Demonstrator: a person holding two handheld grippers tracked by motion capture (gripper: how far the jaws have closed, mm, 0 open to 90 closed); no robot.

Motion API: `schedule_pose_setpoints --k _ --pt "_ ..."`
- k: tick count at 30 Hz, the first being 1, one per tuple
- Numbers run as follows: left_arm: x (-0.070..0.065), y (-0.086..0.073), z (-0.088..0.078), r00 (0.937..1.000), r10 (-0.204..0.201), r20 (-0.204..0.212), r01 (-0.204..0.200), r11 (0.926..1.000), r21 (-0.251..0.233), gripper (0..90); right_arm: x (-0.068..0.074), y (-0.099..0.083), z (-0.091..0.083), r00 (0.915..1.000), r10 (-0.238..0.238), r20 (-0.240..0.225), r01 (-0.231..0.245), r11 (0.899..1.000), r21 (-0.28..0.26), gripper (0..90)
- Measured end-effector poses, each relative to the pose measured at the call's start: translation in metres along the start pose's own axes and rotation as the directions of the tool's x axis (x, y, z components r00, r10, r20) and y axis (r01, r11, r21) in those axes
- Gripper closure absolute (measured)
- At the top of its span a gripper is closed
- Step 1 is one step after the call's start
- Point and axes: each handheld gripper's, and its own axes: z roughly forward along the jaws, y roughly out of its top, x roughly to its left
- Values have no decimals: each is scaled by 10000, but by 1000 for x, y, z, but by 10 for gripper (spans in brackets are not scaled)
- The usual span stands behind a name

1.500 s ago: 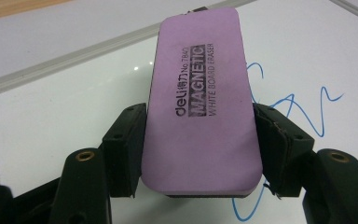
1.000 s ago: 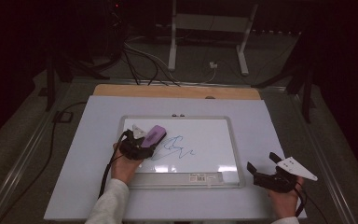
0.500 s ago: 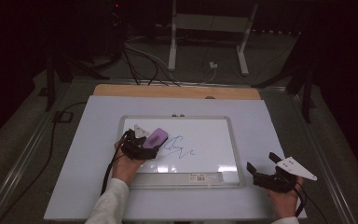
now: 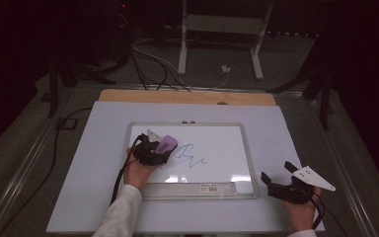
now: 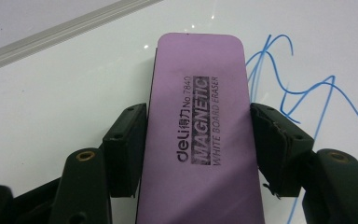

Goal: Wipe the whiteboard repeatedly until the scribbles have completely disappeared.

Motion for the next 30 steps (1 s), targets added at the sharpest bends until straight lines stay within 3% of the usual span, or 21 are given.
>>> schedule_pose_setpoints --k 2,7,14,20,22,26,30 --pt "2 0 -1 9996 -66 -287 67 10000 40 413 0 0 0 10000 18 22 -18 10000 5 20" --pt "7 0 -1 9987 -314 -401 318 9994 111 416 -1 0 1 10000 16 30 -16 10000 8 20" --pt "-14 0 -3 9997 240 -14 -240 9995 216 417 0 0 0 10000 8 32 -8 10000 3 20" --pt "-24 -5 -7 9995 185 259 -189 9997 183 417 -1 0 0 10000 41 39 -41 10000 -17 20" --pt "-30 -9 -11 9989 342 329 -349 9992 215 417 -1 0 0 10000 34 34 -33 10000 -29 20" --pt "-30 -11 -13 9989 424 207 -429 9988 221 418 -1 0 0 10000 42 43 -42 10000 -14 20" --pt "-17 -10 -12 9987 134 -483 -126 9998 179 418 -1 0 -1 10000 34 65 -34 10000 -28 20"
